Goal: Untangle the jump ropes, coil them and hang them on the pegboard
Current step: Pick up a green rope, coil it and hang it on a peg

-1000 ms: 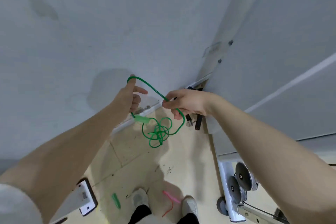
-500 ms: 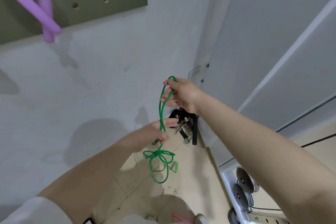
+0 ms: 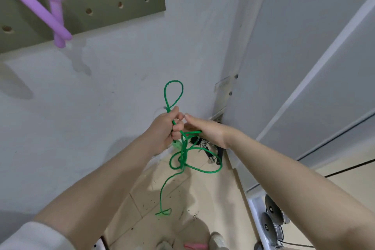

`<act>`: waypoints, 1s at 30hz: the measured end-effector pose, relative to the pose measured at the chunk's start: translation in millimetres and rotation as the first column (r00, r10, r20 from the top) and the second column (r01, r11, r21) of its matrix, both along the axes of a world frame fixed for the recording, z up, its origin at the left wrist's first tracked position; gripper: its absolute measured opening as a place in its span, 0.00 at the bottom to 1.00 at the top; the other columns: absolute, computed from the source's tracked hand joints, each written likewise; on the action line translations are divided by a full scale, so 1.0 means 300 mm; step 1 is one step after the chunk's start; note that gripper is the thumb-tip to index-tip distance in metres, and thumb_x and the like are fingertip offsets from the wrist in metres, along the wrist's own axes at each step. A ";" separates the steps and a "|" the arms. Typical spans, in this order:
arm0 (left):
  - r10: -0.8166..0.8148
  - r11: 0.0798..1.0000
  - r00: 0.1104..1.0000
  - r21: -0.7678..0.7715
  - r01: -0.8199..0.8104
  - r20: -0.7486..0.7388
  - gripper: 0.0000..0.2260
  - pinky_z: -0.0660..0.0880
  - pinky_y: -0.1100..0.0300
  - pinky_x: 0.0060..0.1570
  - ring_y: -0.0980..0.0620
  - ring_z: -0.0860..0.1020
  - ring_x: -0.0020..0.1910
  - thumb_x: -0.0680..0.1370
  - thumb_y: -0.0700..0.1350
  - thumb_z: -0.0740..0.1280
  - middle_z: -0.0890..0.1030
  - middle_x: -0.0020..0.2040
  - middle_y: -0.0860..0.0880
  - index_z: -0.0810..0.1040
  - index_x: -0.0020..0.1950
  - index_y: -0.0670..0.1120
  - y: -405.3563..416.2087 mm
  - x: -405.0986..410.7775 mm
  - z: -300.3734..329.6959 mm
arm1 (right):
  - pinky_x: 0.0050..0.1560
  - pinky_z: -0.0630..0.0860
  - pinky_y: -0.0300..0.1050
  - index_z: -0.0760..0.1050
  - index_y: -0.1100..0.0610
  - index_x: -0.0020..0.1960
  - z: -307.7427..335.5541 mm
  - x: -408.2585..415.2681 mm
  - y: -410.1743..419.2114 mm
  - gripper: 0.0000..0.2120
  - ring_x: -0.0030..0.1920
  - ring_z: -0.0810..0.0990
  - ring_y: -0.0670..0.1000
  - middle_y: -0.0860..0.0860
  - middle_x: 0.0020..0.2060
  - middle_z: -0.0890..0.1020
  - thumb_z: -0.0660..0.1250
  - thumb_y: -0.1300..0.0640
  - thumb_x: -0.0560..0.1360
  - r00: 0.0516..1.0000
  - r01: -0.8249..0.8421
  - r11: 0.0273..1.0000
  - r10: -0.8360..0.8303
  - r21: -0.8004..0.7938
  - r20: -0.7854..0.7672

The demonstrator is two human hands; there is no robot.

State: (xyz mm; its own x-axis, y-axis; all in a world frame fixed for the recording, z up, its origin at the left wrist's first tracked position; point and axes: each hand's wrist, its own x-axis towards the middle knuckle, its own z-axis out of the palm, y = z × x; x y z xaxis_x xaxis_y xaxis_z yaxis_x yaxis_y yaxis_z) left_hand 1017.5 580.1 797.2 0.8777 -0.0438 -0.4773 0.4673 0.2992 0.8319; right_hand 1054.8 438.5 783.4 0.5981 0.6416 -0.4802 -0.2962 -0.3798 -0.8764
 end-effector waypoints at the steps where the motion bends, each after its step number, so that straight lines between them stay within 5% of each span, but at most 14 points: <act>1: 0.047 0.998 0.999 -0.048 -0.047 0.000 0.17 0.54 0.66 0.20 0.57 0.56 0.18 0.83 0.51 0.52 0.60 0.19 0.54 0.65 0.36 0.47 -0.008 0.011 0.018 | 0.61 0.68 0.41 0.74 0.51 0.59 -0.004 -0.013 -0.029 0.19 0.58 0.77 0.48 0.50 0.58 0.79 0.55 0.41 0.78 0.997 -0.071 0.997 0.071 0.009 -0.028; 4: 0.196 0.969 0.980 -0.147 -0.197 -0.021 0.16 0.53 0.67 0.18 0.57 0.56 0.17 0.82 0.49 0.52 0.60 0.18 0.54 0.65 0.36 0.47 -0.023 0.036 0.046 | 0.44 0.73 0.37 0.75 0.57 0.51 0.021 -0.019 -0.103 0.08 0.37 0.78 0.48 0.49 0.40 0.81 0.64 0.53 0.75 0.987 -0.140 0.989 0.144 0.050 -0.067; 8: 0.327 0.935 0.942 -0.122 -0.334 -0.075 0.14 0.58 0.68 0.17 0.58 0.60 0.17 0.82 0.46 0.53 0.65 0.19 0.54 0.67 0.38 0.46 -0.058 0.051 0.028 | 0.33 0.65 0.42 0.73 0.62 0.50 0.074 0.016 -0.156 0.08 0.24 0.62 0.46 0.47 0.24 0.70 0.57 0.66 0.74 0.998 -0.062 0.998 0.062 0.017 -0.011; 12: 0.296 0.900 0.941 0.377 -0.217 -0.165 0.20 0.71 0.61 0.35 0.50 0.74 0.34 0.80 0.57 0.55 0.79 0.39 0.46 0.72 0.49 0.40 -0.093 0.039 0.003 | 0.28 0.65 0.39 0.73 0.62 0.46 0.098 0.043 -0.199 0.12 0.20 0.57 0.46 0.47 0.22 0.65 0.50 0.65 0.77 1.000 0.006 1.000 -0.005 0.027 -0.020; 14: 0.270 0.785 0.941 0.613 -0.091 -0.205 0.29 0.71 0.56 0.51 0.44 0.76 0.50 0.80 0.62 0.49 0.78 0.54 0.41 0.71 0.62 0.39 -0.108 0.022 -0.005 | 0.29 0.68 0.39 0.72 0.60 0.44 0.104 0.051 -0.214 0.13 0.19 0.60 0.46 0.48 0.21 0.66 0.50 0.64 0.78 0.997 0.064 0.997 -0.061 0.050 -0.041; 16: 0.274 0.657 0.960 0.740 -0.146 -0.054 0.28 0.65 0.53 0.61 0.43 0.70 0.62 0.80 0.61 0.47 0.73 0.64 0.41 0.71 0.63 0.42 -0.141 0.003 0.010 | 0.30 0.73 0.39 0.71 0.59 0.43 0.112 0.053 -0.225 0.13 0.19 0.63 0.46 0.49 0.21 0.69 0.50 0.63 0.80 0.994 0.091 0.994 -0.086 0.067 -0.073; 19: 0.109 0.754 0.973 0.621 -0.216 0.206 0.20 0.68 0.55 0.49 0.48 0.74 0.49 0.78 0.61 0.55 0.78 0.49 0.48 0.76 0.46 0.47 -0.203 -0.041 0.050 | 0.32 0.77 0.41 0.69 0.59 0.43 0.119 0.059 -0.240 0.13 0.19 0.67 0.48 0.50 0.21 0.72 0.49 0.61 0.81 0.977 0.150 0.984 -0.133 0.097 -0.164; 22: -0.124 0.704 0.966 0.706 -0.077 0.229 0.08 0.68 0.59 0.39 0.53 0.71 0.34 0.75 0.52 0.67 0.75 0.36 0.52 0.77 0.40 0.49 -0.236 -0.076 0.051 | 0.30 0.78 0.40 0.70 0.60 0.43 0.125 0.076 -0.256 0.12 0.19 0.70 0.48 0.51 0.22 0.73 0.52 0.59 0.80 0.938 0.224 0.962 -0.168 0.158 -0.303; 24: -0.102 0.755 0.964 0.650 -0.084 0.244 0.06 0.69 0.58 0.38 0.52 0.71 0.32 0.77 0.44 0.66 0.75 0.34 0.49 0.77 0.39 0.48 -0.250 -0.088 0.044 | 0.30 0.78 0.39 0.71 0.60 0.42 0.121 0.078 -0.261 0.12 0.21 0.72 0.48 0.52 0.24 0.74 0.53 0.59 0.80 0.915 0.272 0.952 -0.212 0.138 -0.344; 25: -0.064 0.801 0.971 0.592 -0.086 0.229 0.07 0.69 0.58 0.37 0.52 0.72 0.31 0.78 0.43 0.65 0.75 0.35 0.47 0.76 0.39 0.47 -0.258 -0.092 0.043 | 0.31 0.78 0.38 0.72 0.59 0.41 0.110 0.077 -0.258 0.12 0.24 0.74 0.48 0.52 0.26 0.75 0.55 0.58 0.80 0.935 0.273 0.957 -0.239 0.097 -0.263; 27: 0.033 0.872 0.985 0.477 -0.111 0.169 0.08 0.70 0.57 0.39 0.53 0.72 0.30 0.77 0.45 0.65 0.76 0.33 0.48 0.76 0.38 0.48 -0.268 -0.097 0.036 | 0.39 0.74 0.35 0.74 0.58 0.44 0.080 0.080 -0.253 0.05 0.37 0.77 0.48 0.51 0.37 0.77 0.62 0.59 0.78 0.942 0.288 0.956 -0.273 -0.051 0.196; 30: 0.181 0.900 0.977 0.382 -0.211 0.115 0.08 0.70 0.52 0.44 0.54 0.73 0.26 0.78 0.46 0.61 0.77 0.28 0.52 0.75 0.40 0.49 -0.282 -0.089 0.027 | 0.51 0.63 0.37 0.76 0.59 0.53 0.059 0.070 -0.266 0.09 0.54 0.72 0.53 0.55 0.52 0.75 0.66 0.60 0.74 0.562 0.419 0.907 -0.218 -0.047 0.798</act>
